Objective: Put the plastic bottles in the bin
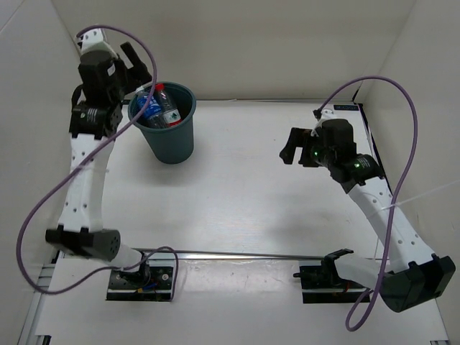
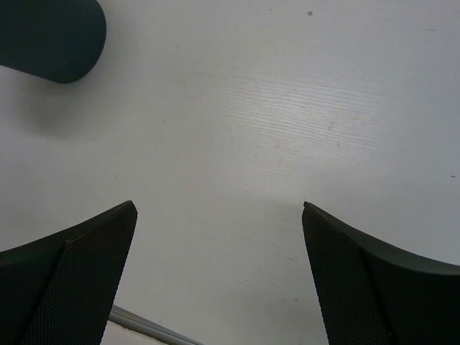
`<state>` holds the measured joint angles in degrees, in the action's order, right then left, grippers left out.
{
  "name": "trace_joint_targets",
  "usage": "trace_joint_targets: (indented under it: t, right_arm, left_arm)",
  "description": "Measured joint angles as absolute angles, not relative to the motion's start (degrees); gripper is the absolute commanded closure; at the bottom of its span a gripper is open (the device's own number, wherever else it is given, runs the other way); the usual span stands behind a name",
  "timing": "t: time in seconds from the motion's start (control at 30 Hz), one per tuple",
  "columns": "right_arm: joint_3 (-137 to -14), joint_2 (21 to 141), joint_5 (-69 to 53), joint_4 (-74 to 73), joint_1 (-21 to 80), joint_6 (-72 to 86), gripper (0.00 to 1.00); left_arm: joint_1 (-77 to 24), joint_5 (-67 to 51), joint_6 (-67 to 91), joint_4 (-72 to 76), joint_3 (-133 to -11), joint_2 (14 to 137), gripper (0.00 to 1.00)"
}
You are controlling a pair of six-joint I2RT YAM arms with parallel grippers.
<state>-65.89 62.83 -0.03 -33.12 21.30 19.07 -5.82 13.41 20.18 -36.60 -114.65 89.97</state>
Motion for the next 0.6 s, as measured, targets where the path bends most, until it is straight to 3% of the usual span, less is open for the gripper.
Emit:
trace_joint_targets:
  t: [0.07,0.4,0.6]
  right_arm:
    - [-67.7,64.3,-0.2,-33.6,20.9,19.9,0.01]
    - [-83.5,77.3,0.0,-40.9,18.7,23.4,0.01]
    - [-83.4,77.6,0.8,-43.4,18.4,23.4,0.01]
  left_arm:
    - [-6.6,14.3,20.2,-36.6,-109.1,83.4,0.00]
    - [-6.8,21.3,23.0,-36.7,-56.5,40.8,0.00]
    - [-6.5,25.8,24.0,-38.9,-44.6,29.2,0.00]
